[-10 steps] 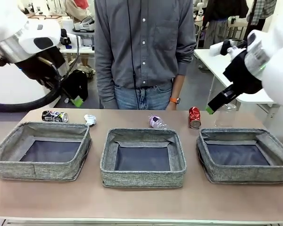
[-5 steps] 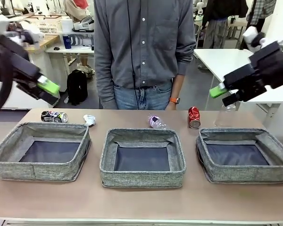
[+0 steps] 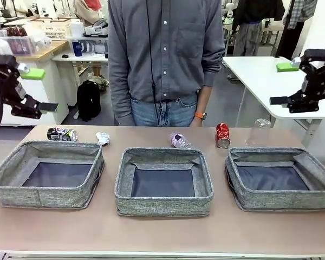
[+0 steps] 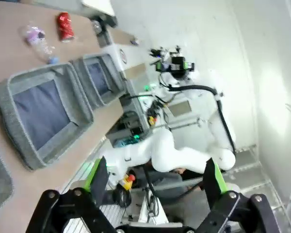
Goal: Sort the waste into the appropriate baskets.
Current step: Pick up the waste item pointed out by the person.
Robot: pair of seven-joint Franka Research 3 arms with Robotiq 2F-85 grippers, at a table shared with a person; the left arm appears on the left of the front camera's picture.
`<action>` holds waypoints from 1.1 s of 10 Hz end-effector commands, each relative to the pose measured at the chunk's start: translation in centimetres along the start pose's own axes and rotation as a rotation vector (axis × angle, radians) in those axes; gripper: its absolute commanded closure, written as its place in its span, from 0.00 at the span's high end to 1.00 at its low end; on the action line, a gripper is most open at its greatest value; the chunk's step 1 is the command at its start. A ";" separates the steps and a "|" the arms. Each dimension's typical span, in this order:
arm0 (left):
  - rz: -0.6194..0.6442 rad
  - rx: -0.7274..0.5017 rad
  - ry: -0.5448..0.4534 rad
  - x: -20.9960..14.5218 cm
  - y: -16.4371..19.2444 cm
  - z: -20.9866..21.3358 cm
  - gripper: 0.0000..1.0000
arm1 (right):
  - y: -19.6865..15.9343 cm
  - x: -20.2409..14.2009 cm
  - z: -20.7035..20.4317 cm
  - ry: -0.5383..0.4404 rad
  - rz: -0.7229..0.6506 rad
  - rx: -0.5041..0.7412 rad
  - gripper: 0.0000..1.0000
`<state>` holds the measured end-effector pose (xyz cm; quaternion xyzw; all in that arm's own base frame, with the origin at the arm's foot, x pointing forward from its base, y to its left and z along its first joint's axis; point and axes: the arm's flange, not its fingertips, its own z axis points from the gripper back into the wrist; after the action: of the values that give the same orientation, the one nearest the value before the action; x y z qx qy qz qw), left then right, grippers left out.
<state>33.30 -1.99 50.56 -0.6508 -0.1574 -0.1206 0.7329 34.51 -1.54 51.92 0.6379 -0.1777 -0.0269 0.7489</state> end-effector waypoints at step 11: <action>-0.023 -0.043 0.053 0.8 -0.9 -0.1 1.00 | 1.0 -0.9 -1.0 0.072 0.031 -0.023 1.00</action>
<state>33.60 -2.01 51.62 -0.6557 -0.1339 -0.1405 0.7296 33.40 -0.40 52.28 0.6180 -0.1491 -0.0031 0.7719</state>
